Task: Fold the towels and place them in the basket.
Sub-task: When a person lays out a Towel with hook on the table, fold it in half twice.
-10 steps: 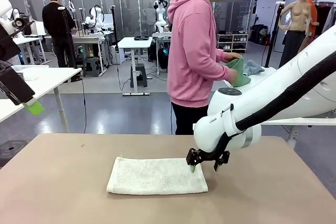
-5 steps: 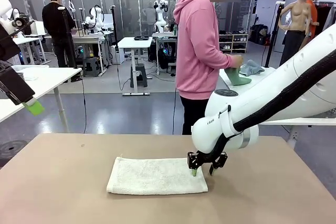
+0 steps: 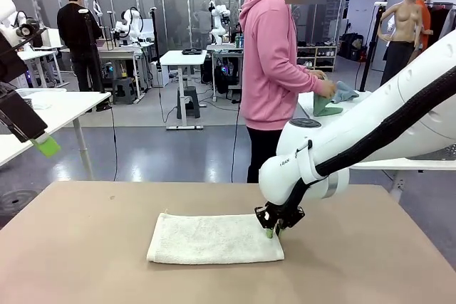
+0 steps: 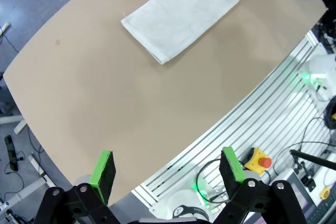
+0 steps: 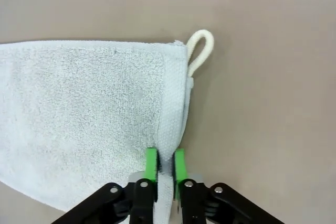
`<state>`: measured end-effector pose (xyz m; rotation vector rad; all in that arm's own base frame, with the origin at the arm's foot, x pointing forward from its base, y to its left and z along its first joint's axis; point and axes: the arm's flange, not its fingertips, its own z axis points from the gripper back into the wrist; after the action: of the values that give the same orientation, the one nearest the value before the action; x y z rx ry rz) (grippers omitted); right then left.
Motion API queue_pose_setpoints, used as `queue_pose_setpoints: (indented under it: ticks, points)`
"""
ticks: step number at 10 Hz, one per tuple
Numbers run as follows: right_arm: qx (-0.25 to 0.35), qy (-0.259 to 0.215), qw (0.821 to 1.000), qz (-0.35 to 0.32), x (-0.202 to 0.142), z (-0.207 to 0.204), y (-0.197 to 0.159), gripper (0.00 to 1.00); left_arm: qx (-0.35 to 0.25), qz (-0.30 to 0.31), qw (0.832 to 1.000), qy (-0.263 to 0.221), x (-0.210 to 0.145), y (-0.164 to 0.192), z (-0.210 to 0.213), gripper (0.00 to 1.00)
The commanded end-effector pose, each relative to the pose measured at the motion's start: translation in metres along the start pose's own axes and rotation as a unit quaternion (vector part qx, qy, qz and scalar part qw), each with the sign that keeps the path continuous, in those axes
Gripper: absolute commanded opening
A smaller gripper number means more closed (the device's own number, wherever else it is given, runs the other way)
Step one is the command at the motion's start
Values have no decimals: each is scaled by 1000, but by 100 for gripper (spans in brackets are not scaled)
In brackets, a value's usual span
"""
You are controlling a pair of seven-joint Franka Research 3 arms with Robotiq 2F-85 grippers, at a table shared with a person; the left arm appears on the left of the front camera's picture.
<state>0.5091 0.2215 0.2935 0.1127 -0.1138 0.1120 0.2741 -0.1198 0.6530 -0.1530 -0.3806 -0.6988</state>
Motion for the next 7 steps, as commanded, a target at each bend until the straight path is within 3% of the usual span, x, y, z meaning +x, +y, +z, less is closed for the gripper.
queue_pose_setpoints:
  ticks: [1,7]
  points:
    - [-18,11,1000,-19,-1,-10,7,0,4,-4,1000,-8,1,0,0,100]
    - [-28,6,1000,12,-6,18,7,0,4,-4,1000,-8,1,0,0,100]
